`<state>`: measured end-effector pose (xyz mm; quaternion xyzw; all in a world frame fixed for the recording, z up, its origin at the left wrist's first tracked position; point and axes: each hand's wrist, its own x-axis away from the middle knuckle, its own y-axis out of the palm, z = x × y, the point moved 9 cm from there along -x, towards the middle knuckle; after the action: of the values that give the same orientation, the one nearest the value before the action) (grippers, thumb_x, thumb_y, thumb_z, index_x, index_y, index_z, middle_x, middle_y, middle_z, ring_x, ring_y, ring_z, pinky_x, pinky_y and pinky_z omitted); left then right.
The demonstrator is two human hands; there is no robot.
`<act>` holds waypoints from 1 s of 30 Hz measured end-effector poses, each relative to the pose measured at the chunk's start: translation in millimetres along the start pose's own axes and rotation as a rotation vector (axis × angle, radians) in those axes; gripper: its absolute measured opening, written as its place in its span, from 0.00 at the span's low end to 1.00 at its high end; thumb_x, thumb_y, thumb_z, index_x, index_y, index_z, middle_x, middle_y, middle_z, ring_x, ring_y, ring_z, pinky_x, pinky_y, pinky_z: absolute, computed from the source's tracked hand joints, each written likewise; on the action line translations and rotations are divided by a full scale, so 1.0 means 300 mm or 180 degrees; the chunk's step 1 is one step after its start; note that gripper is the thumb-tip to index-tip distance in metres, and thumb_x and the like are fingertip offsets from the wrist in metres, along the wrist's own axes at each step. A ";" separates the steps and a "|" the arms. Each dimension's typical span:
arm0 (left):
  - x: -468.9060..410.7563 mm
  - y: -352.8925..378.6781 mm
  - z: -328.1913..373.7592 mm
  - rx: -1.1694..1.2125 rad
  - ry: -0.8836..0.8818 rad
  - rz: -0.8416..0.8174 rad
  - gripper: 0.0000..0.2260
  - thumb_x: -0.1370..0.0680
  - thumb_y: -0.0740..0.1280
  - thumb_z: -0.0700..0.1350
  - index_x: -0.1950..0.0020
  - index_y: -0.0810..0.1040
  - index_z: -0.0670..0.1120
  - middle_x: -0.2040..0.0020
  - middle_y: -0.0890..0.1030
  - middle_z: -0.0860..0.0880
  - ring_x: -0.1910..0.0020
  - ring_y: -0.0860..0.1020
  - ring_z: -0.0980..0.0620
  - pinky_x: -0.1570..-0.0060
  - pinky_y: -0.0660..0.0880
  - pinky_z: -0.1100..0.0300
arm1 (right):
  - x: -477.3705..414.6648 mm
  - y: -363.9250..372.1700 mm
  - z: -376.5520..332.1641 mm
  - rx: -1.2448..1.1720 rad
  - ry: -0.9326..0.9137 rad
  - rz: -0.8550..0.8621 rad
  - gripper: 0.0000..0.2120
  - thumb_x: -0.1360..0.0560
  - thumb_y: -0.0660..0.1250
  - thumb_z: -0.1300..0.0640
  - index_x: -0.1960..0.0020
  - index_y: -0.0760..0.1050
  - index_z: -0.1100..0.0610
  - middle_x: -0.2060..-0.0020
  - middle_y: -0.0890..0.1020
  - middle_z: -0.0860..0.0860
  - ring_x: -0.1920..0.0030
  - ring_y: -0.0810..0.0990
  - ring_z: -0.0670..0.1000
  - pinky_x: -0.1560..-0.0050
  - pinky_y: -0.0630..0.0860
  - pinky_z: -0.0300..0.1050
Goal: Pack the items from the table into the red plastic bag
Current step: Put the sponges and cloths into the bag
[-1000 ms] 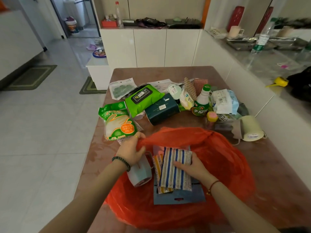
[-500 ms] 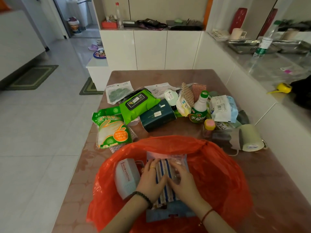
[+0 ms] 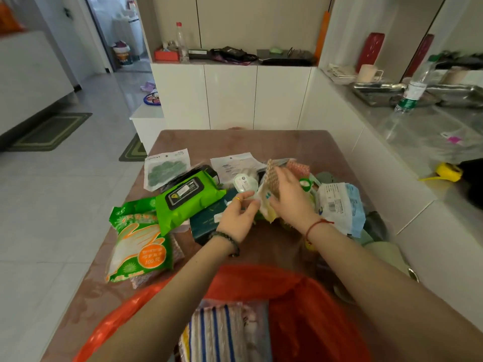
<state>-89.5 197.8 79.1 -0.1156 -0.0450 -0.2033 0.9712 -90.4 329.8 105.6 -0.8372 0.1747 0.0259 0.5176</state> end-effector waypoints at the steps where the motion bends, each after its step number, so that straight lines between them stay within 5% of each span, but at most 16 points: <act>1: -0.040 0.021 -0.015 0.0150 -0.0124 0.0023 0.16 0.22 0.60 0.45 0.35 0.68 0.43 0.57 0.74 0.55 0.59 0.73 0.57 0.53 0.74 0.58 | -0.040 0.041 -0.002 0.0338 -0.0151 -0.0222 0.31 0.25 0.62 0.62 0.26 0.52 0.59 0.26 0.57 0.58 0.26 0.56 0.56 0.29 0.58 0.46; 3: -0.102 0.058 -0.040 0.0436 -0.0353 0.0110 0.17 0.23 0.61 0.44 0.34 0.67 0.42 0.58 0.74 0.52 0.58 0.73 0.53 0.50 0.74 0.52 | -0.102 0.127 0.016 0.0769 -0.0288 -0.0621 0.30 0.24 0.60 0.61 0.26 0.51 0.57 0.26 0.54 0.61 0.26 0.55 0.59 0.29 0.59 0.50; 5: -0.155 0.090 -0.060 0.0885 -0.0522 0.0153 0.17 0.22 0.61 0.43 0.35 0.66 0.42 0.61 0.73 0.52 0.61 0.72 0.54 0.57 0.71 0.59 | -0.146 0.155 0.044 0.0873 -0.0208 -0.0642 0.25 0.24 0.59 0.60 0.28 0.57 0.57 0.31 0.65 0.62 0.34 0.67 0.61 0.38 0.70 0.52; 9: -0.212 0.131 -0.045 0.1670 -0.0726 0.0130 0.06 0.22 0.58 0.46 0.46 0.69 0.47 0.57 0.74 0.51 0.56 0.74 0.51 0.56 0.72 0.62 | -0.164 0.009 0.060 0.0079 -0.0278 0.0383 0.22 0.27 0.60 0.64 0.33 0.68 0.56 0.51 0.81 0.57 0.52 0.79 0.56 0.54 0.77 0.49; 12: -0.250 0.190 -0.005 0.2067 -0.0831 -0.0226 0.11 0.22 0.56 0.54 0.52 0.73 0.49 0.58 0.79 0.50 0.60 0.79 0.53 0.58 0.77 0.59 | -0.052 -0.155 -0.012 -0.0581 -0.1077 0.1268 0.20 0.31 0.66 0.67 0.39 0.76 0.58 0.52 0.83 0.54 0.52 0.81 0.51 0.51 0.79 0.44; 15: -0.281 0.212 0.013 0.2407 -0.1035 -0.0372 0.17 0.24 0.58 0.56 0.51 0.77 0.44 0.60 0.81 0.47 0.60 0.80 0.52 0.60 0.77 0.58 | 0.006 -0.124 -0.068 -0.0628 -0.1842 0.0423 0.16 0.29 0.66 0.56 0.43 0.78 0.60 0.46 0.83 0.55 0.43 0.79 0.50 0.40 0.75 0.44; 17: -0.302 0.191 -0.004 0.2422 -0.1090 -0.0136 0.14 0.23 0.61 0.50 0.45 0.77 0.42 0.57 0.80 0.45 0.57 0.79 0.48 0.54 0.76 0.54 | -0.043 -0.146 -0.014 -0.1212 -0.1537 0.0157 0.15 0.26 0.62 0.52 0.50 0.81 0.61 0.52 0.85 0.56 0.51 0.82 0.49 0.47 0.79 0.44; 19: -0.302 0.168 -0.021 0.2406 -0.1084 -0.0002 0.09 0.23 0.60 0.45 0.47 0.76 0.43 0.54 0.80 0.45 0.55 0.78 0.47 0.49 0.74 0.51 | -0.152 -0.202 0.129 -0.1553 -0.0573 0.0740 0.11 0.25 0.63 0.56 0.48 0.80 0.60 0.53 0.84 0.52 0.57 0.81 0.46 0.56 0.78 0.36; 21: -0.289 0.156 -0.054 0.2365 -0.1166 -0.0008 0.06 0.23 0.61 0.46 0.51 0.76 0.46 0.49 0.80 0.44 0.49 0.78 0.45 0.40 0.70 0.45 | -0.268 -0.177 0.319 -0.1693 0.0769 0.0701 0.19 0.27 0.67 0.61 0.37 0.72 0.58 0.41 0.78 0.51 0.45 0.78 0.48 0.46 0.75 0.37; 23: -0.262 0.142 -0.075 0.2261 -0.1175 -0.0086 0.07 0.24 0.61 0.48 0.52 0.76 0.47 0.53 0.83 0.46 0.53 0.81 0.47 0.45 0.71 0.47 | -0.319 -0.051 0.444 -0.1584 0.1574 -0.0192 0.25 0.30 0.70 0.63 0.34 0.69 0.59 0.37 0.74 0.55 0.38 0.74 0.54 0.39 0.73 0.46; 24: -0.253 0.136 -0.084 0.2253 -0.1157 -0.0143 0.08 0.24 0.61 0.48 0.51 0.76 0.47 0.57 0.85 0.48 0.58 0.83 0.48 0.53 0.73 0.50 | -0.326 0.003 0.474 -0.1353 0.1643 -0.0587 0.21 0.31 0.71 0.64 0.39 0.73 0.60 0.42 0.77 0.56 0.42 0.76 0.55 0.43 0.76 0.45; 26: -0.227 0.128 -0.095 0.2269 -0.1229 -0.0235 0.11 0.24 0.61 0.49 0.47 0.76 0.45 0.56 0.85 0.47 0.59 0.82 0.47 0.67 0.75 0.55 | -0.315 0.014 0.498 -0.0915 0.1556 -0.0590 0.05 0.30 0.67 0.66 0.63 0.77 0.58 0.65 0.79 0.53 0.63 0.77 0.51 0.66 0.75 0.34; 27: -0.207 0.125 -0.087 0.2318 -0.1246 -0.0274 0.12 0.23 0.60 0.48 0.45 0.75 0.44 0.53 0.83 0.46 0.56 0.81 0.46 0.68 0.75 0.54 | -0.311 -0.013 0.499 -0.0866 0.1518 -0.0376 0.12 0.30 0.65 0.67 0.70 0.72 0.57 0.73 0.74 0.51 0.70 0.73 0.51 0.74 0.69 0.35; 30: -0.154 0.116 -0.066 0.2542 -0.1185 -0.0393 0.12 0.25 0.61 0.48 0.45 0.76 0.45 0.52 0.83 0.46 0.53 0.80 0.48 0.56 0.76 0.53 | -0.240 -0.164 0.460 -0.1132 0.1316 0.0537 0.08 0.30 0.64 0.66 0.64 0.75 0.56 0.69 0.76 0.49 0.63 0.75 0.51 0.70 0.68 0.37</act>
<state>-116.7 241.6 46.5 0.2368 -0.3010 -0.2034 0.9011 -123.3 489.7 100.0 -0.8849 0.3382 -0.0721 0.3120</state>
